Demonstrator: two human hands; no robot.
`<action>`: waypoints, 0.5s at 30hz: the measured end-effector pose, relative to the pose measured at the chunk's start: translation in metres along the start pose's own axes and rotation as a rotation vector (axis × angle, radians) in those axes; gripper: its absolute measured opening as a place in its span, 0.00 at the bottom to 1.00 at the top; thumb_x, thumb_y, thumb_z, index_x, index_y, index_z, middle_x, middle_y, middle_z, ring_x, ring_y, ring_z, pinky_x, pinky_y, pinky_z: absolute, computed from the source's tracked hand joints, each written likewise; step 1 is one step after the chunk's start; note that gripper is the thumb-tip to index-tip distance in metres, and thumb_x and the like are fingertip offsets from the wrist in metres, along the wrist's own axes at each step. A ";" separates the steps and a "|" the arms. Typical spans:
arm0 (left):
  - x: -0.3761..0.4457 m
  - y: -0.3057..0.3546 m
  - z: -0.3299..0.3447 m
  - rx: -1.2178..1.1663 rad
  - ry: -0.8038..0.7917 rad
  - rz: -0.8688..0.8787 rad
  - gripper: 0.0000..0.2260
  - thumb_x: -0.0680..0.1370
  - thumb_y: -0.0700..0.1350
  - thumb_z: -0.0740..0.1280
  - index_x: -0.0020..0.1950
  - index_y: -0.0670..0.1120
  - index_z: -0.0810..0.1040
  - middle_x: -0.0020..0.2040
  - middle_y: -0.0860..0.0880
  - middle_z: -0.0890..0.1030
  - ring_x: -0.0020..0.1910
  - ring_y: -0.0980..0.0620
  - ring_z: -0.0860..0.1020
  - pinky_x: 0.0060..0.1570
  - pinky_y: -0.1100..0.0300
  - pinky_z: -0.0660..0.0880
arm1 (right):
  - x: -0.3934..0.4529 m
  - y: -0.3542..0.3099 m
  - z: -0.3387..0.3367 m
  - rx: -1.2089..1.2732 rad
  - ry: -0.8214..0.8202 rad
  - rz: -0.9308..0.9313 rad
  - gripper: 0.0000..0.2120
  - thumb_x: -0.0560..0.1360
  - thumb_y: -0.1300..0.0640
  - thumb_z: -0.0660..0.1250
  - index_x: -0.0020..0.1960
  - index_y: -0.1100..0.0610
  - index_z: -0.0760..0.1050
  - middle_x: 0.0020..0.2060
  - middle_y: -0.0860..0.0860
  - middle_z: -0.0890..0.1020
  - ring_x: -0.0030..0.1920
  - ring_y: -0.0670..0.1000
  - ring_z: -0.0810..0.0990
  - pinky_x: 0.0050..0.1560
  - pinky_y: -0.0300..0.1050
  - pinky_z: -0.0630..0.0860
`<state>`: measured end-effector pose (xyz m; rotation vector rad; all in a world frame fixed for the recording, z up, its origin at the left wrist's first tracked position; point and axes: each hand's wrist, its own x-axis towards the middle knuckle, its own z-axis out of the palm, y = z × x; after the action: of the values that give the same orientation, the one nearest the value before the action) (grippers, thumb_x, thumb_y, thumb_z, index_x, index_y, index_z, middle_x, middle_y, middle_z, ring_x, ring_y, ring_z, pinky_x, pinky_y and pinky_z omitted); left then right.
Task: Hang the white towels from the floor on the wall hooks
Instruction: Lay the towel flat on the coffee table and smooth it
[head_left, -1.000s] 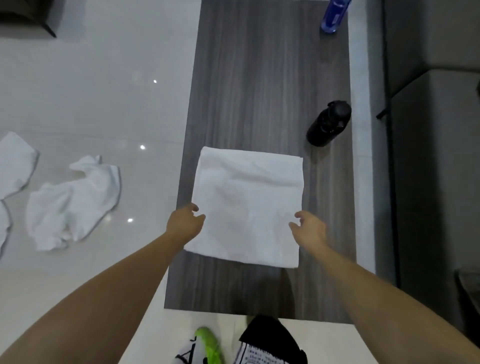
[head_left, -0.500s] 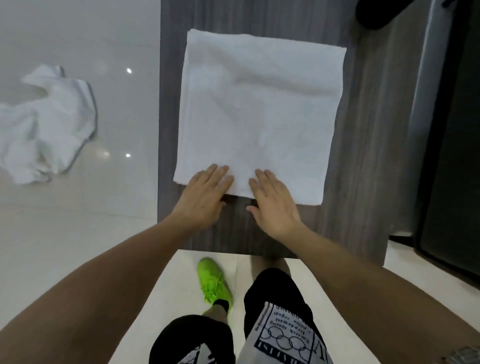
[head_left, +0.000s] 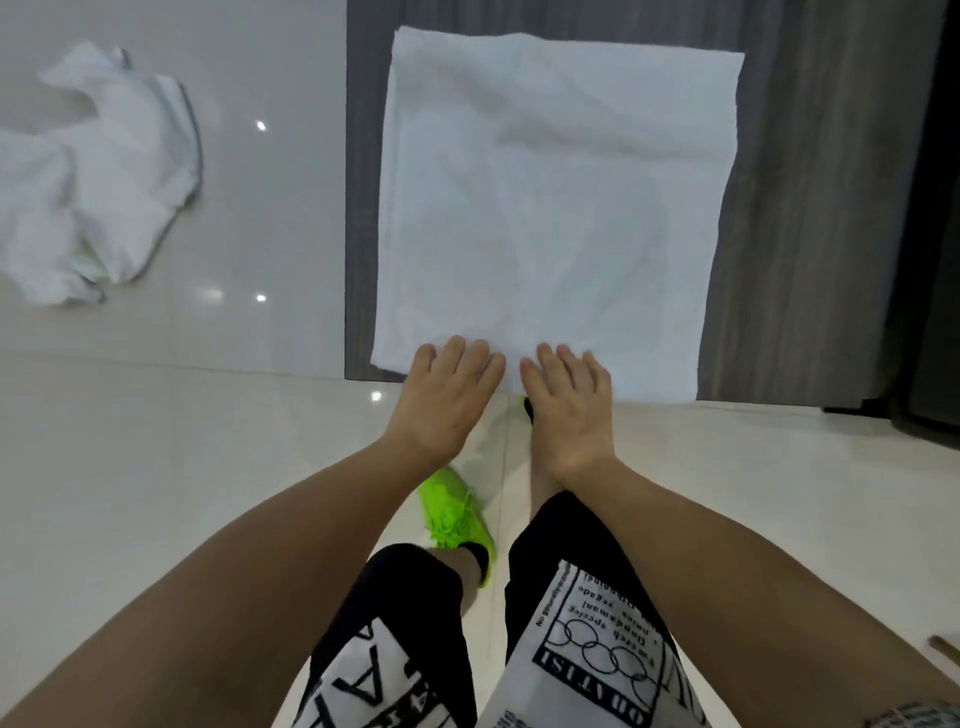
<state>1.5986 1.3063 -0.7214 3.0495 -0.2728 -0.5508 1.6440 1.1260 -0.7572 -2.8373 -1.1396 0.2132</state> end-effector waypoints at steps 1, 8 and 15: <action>-0.005 0.003 -0.002 0.029 -0.005 0.013 0.19 0.70 0.36 0.59 0.60 0.43 0.72 0.55 0.44 0.75 0.49 0.42 0.74 0.43 0.49 0.69 | -0.004 -0.005 -0.002 0.039 0.019 0.044 0.18 0.66 0.65 0.72 0.56 0.58 0.79 0.56 0.56 0.81 0.57 0.60 0.79 0.62 0.57 0.67; -0.033 0.018 -0.095 -0.171 -0.092 -0.170 0.16 0.70 0.33 0.60 0.57 0.43 0.68 0.46 0.44 0.77 0.40 0.43 0.76 0.35 0.55 0.63 | -0.019 -0.028 -0.110 0.244 -0.159 0.491 0.21 0.70 0.68 0.62 0.62 0.55 0.74 0.48 0.55 0.78 0.49 0.59 0.75 0.46 0.48 0.63; -0.053 -0.001 -0.262 -0.386 0.239 -0.308 0.09 0.73 0.35 0.62 0.52 0.44 0.70 0.44 0.43 0.77 0.42 0.40 0.77 0.39 0.50 0.74 | 0.022 -0.015 -0.289 0.227 -0.004 0.317 0.06 0.71 0.58 0.60 0.46 0.53 0.64 0.42 0.57 0.81 0.43 0.62 0.79 0.38 0.48 0.65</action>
<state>1.6417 1.3166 -0.4578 2.7469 0.2820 -0.2074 1.6948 1.1460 -0.4723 -2.7932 -0.6130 0.3430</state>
